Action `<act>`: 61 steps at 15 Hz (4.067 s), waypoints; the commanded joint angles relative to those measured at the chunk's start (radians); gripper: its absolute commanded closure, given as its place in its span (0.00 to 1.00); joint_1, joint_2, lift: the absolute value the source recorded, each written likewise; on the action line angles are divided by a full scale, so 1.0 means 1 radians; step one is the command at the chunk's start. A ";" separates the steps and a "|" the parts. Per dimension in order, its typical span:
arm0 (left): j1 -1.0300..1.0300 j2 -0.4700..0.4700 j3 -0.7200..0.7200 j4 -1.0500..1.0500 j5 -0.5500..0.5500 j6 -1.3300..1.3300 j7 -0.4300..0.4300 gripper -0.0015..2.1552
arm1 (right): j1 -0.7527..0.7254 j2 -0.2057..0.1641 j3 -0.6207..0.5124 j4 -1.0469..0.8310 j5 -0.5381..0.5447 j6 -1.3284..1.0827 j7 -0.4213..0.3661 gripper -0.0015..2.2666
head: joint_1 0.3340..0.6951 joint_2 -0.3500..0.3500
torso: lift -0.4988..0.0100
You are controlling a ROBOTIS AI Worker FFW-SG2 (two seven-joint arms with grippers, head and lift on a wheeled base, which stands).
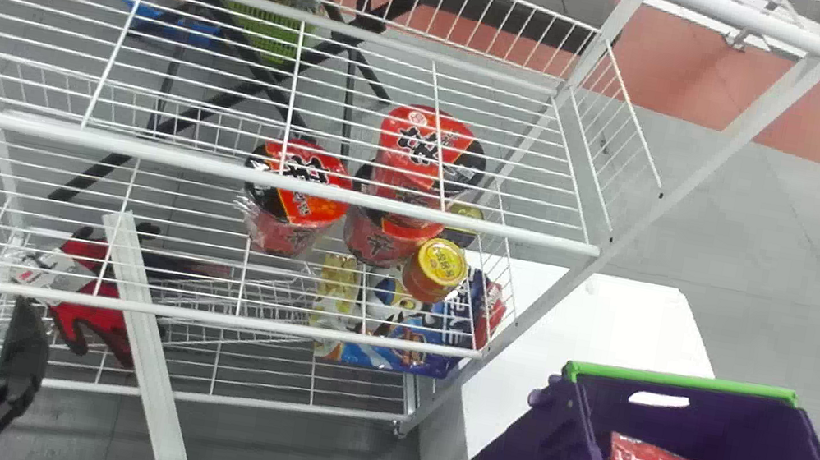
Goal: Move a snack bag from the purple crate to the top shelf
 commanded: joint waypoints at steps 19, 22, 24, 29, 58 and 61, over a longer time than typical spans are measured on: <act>0.002 0.002 -0.010 -0.002 -0.011 0.009 -0.001 0.00 | 0.008 0.022 -0.048 -0.060 -0.049 0.055 0.005 0.98 | 1.00 0.00 | 0.31; 0.002 0.002 -0.011 -0.002 -0.011 0.009 -0.001 0.00 | 0.017 0.022 -0.052 -0.060 -0.055 0.055 0.005 0.98 | 1.00 0.00 | 0.34; 0.003 0.002 -0.013 -0.003 -0.011 0.009 0.001 0.00 | 0.020 0.022 -0.057 -0.060 -0.064 0.055 0.007 0.98 | 1.00 0.00 | 0.35; 0.009 0.002 -0.020 -0.008 -0.014 0.006 0.001 0.00 | 0.040 0.027 -0.080 -0.057 -0.095 0.055 0.012 0.98 | 1.00 0.00 | 0.39; 0.028 0.011 -0.028 -0.037 -0.018 -0.004 0.001 0.00 | 0.097 0.062 -0.107 -0.104 -0.160 0.049 0.039 0.98 | 1.00 0.00 | 0.62; 0.023 0.008 -0.039 -0.038 -0.020 0.003 0.004 0.00 | 0.097 0.059 -0.100 -0.104 -0.161 0.046 0.039 0.98 | 1.00 0.00 | 0.64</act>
